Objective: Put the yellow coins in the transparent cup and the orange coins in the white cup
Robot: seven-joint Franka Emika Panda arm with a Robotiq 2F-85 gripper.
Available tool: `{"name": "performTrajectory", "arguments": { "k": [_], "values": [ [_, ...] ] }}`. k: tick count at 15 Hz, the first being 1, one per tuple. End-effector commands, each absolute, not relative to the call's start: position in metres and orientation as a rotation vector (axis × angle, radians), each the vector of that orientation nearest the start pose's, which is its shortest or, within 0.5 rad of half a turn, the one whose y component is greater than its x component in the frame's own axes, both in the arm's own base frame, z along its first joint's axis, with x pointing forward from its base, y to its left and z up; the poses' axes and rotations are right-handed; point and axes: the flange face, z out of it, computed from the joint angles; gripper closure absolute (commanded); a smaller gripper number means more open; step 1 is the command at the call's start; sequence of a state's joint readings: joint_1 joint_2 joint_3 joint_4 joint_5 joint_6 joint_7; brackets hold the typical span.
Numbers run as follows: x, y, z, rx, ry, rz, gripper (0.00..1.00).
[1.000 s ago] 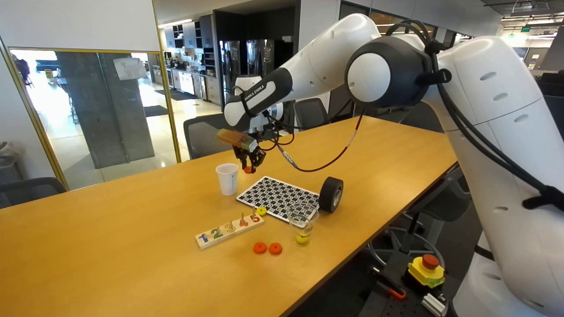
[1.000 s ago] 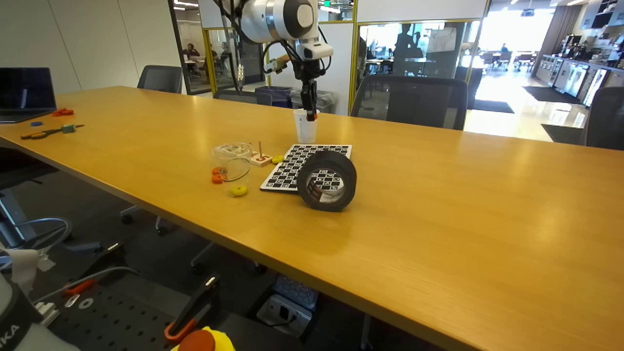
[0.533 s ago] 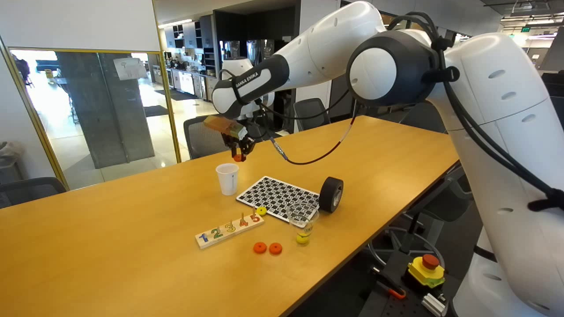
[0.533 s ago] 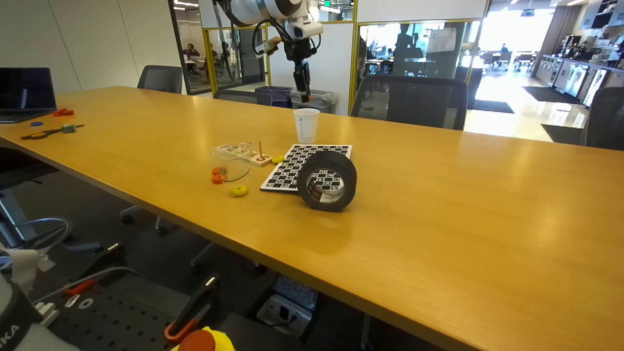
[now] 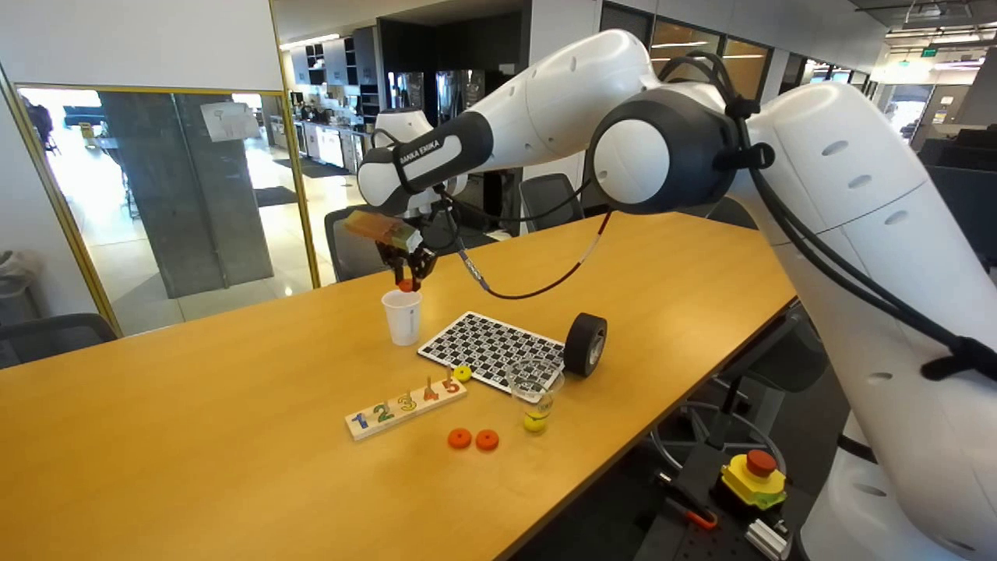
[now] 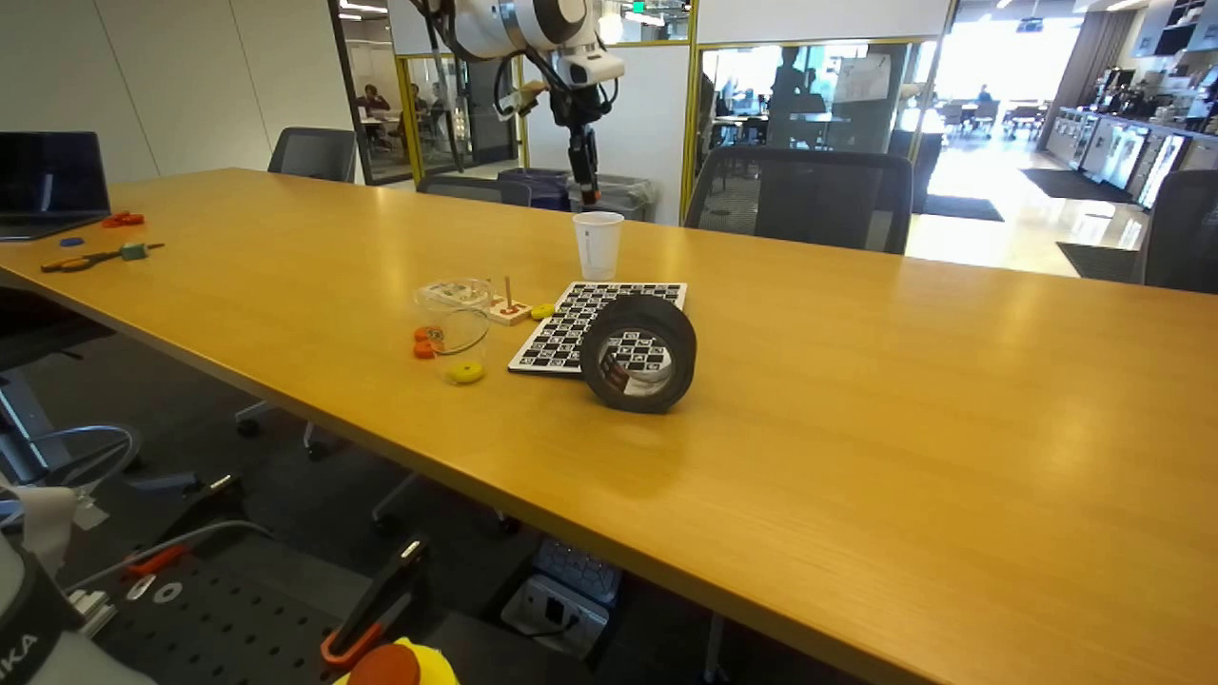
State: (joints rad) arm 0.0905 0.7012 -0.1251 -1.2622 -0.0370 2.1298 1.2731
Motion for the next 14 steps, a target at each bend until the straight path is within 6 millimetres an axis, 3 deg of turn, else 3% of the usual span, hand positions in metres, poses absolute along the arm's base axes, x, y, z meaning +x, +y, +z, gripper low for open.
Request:
{"name": "performTrajectory", "arguments": {
  "k": [1, 3, 4, 5, 7, 11, 14],
  "values": [
    [0.775, -0.002, 0.363, -2.536, 1.791, -0.300, 0.77],
    [0.779, -0.002, 0.360, -2.544, 1.787, -0.295, 0.77],
    [0.780, -0.002, 0.360, -2.545, 1.783, -0.295, 0.61],
    [0.782, -0.002, 0.360, -2.549, 1.779, -0.293, 0.33],
    [0.781, -0.002, 0.361, -2.566, 1.765, -0.279, 0.27],
    [0.775, -0.003, 0.365, -2.580, 1.768, -0.266, 0.00],
    [0.763, 0.001, 0.367, -2.552, 1.824, -0.250, 0.00]
  ]
}}
